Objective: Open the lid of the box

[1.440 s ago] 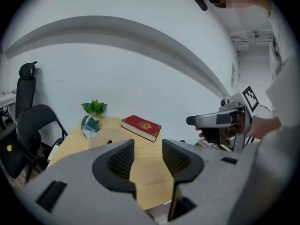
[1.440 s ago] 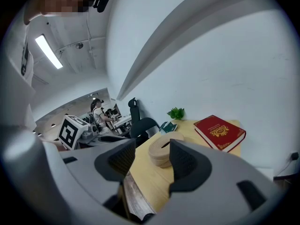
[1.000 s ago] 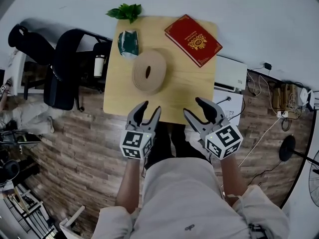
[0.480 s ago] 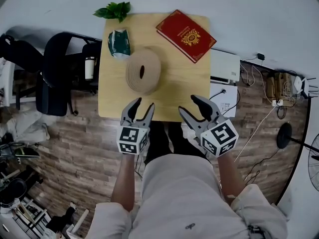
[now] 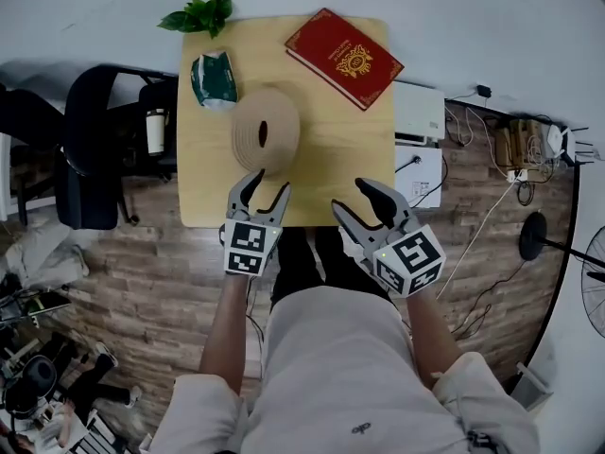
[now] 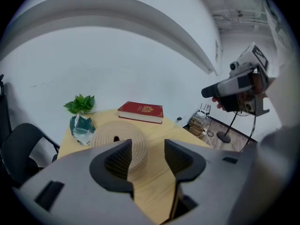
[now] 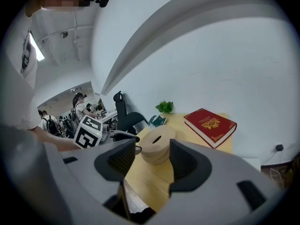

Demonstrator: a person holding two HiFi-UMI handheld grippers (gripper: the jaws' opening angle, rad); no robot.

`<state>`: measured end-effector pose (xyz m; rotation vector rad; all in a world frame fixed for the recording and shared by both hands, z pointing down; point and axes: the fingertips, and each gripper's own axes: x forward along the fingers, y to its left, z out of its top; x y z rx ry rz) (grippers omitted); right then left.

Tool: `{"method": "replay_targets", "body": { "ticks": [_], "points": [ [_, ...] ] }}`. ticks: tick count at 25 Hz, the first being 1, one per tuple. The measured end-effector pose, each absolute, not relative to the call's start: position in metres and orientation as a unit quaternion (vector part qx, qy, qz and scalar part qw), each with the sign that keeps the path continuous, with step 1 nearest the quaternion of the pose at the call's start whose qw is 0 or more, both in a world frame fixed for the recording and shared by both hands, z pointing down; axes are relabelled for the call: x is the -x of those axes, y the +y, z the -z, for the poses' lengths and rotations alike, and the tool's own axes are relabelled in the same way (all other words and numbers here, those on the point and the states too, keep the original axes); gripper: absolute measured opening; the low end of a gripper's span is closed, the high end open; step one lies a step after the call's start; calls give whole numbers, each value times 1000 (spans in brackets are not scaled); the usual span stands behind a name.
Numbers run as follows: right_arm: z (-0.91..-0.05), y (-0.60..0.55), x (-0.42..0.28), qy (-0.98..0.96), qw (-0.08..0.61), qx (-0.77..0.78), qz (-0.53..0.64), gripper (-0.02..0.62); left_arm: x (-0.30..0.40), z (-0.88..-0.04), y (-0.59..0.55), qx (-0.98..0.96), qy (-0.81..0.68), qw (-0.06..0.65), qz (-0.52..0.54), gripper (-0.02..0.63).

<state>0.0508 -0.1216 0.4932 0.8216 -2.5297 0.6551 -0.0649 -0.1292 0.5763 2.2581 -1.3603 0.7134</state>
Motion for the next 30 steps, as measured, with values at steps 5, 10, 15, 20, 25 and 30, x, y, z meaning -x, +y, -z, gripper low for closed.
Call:
{"method": "replay_targets", "body": {
  "ticks": [5, 10, 15, 20, 25, 30],
  "points": [
    [-500, -121, -46, -897, 207, -308, -242, 212, 68, -589, -137, -819, -464, 193, -278, 201],
    [-506, -121, -42, -888, 213, -323, -248, 212, 70, -603, -141, -827, -438, 175, -308, 204],
    [-507, -122, -39, -883, 212, -335, -253, 212, 70, -613, -147, -833, -413, 161, -330, 204],
    [-511, -122, -34, -878, 214, -344, -257, 212, 70, -626, -149, -836, -388, 148, -359, 204],
    [-514, -120, -31, -874, 216, -348, -261, 212, 69, -638, -149, -833, -370, 135, -388, 204],
    [-514, -119, -28, -871, 215, -354, -264, 212, 68, -649, -147, -832, -353, 121, -411, 204]
  ]
}}
